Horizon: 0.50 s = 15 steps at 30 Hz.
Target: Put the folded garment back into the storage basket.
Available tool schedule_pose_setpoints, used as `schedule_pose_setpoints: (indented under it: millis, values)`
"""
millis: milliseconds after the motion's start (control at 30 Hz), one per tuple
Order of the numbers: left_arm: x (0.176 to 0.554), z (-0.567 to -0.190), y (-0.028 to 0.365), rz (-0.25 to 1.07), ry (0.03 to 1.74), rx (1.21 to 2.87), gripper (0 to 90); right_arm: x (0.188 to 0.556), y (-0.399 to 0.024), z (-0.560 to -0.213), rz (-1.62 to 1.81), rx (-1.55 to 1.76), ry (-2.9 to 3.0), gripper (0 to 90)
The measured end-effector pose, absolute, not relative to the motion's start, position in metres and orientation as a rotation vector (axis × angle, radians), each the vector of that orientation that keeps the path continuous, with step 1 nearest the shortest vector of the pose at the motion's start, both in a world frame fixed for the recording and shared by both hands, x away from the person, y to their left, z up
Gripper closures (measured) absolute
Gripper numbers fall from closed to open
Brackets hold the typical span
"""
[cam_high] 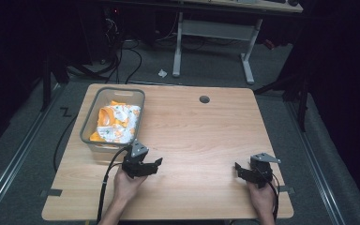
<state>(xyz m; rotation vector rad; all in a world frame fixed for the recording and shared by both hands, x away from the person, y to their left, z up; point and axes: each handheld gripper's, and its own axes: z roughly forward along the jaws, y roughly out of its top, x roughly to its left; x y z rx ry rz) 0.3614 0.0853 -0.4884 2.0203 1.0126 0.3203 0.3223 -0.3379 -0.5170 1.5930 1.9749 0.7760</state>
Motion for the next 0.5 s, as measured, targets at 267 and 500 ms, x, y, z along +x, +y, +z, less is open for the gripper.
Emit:
schedule_pose_setpoints:
  millis: [267,500]
  values:
    - [0.361,-0.496,0.082,0.298,1.020,2.028,32.8,0.322,-0.338,-0.517,0.776,1.594,1.974,29.1]
    - [0.362,-0.502,0.079,0.303,1.034,2.035,32.9,0.322,-0.338,-0.517,0.776,1.594,1.974,29.1]
